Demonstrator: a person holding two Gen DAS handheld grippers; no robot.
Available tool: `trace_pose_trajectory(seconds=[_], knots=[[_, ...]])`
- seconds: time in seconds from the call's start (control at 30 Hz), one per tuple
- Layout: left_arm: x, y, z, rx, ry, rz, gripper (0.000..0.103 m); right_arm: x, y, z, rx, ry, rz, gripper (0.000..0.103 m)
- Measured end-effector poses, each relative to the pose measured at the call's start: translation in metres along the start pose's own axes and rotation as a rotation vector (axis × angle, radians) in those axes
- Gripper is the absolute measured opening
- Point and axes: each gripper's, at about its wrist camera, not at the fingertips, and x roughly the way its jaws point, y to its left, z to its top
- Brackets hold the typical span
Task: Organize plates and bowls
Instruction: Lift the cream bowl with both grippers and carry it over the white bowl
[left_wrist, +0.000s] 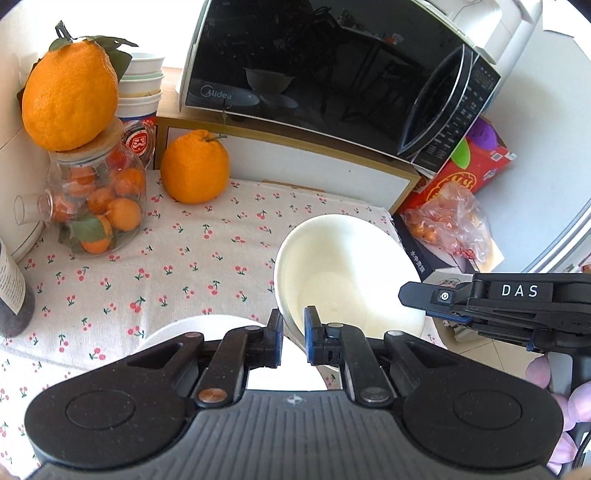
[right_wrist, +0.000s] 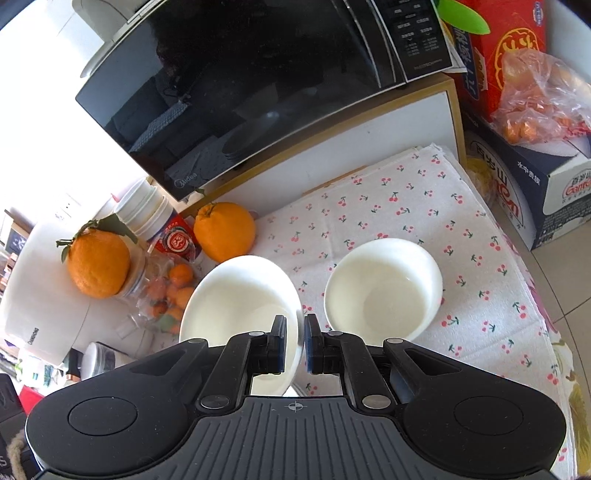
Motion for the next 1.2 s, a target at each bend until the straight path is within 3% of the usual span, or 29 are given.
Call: trace_pose_trajectory(seconds=[0.43,0.8,1.2], knots=[[0.0,-0.017,-0.034,-0.024,0.119,-0.126,0.01,-0.047,-0.032,-0.052,0.052,-0.075,-0.08,0.011],[0.01,-0.014,-0.051,-0.085,0.239,-0.211,0.012,-0.048,-0.043,-0.063,0.014,0.002,-0.151,0.012],[0.022,-0.02,-0.061,-0.058,0.317,-0.198,0.012,-0.028,-0.049,-0.073,-0.048,0.071,-0.241,0.012]])
